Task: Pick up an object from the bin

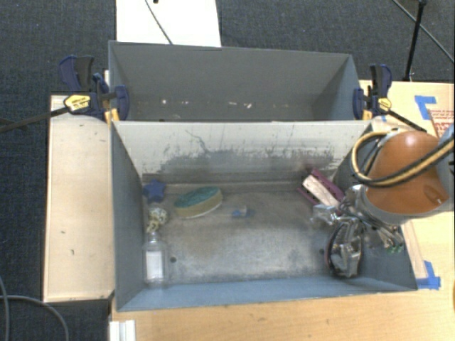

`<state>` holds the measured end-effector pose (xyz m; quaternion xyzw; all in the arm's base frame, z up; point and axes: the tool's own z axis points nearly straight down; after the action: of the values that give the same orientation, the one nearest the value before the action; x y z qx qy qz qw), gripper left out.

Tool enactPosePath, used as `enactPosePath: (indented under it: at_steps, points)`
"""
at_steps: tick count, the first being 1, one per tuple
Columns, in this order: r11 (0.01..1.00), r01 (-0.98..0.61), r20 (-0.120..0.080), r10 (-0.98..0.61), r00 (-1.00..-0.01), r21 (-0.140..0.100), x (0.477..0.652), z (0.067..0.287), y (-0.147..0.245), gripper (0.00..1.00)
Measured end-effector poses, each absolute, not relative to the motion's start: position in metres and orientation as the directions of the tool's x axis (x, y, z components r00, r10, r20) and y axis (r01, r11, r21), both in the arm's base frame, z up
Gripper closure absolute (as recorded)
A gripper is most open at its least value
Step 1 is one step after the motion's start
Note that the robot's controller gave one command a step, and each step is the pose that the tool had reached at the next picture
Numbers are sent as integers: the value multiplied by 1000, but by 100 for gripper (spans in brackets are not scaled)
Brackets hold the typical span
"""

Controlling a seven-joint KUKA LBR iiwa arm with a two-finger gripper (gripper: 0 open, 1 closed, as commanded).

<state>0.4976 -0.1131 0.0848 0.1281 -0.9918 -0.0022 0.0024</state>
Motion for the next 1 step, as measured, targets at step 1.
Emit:
enactPosePath:
  at_steps: [1]
  points:
    - [966,-257,0,-257,-966,2,499,85,-113,100]
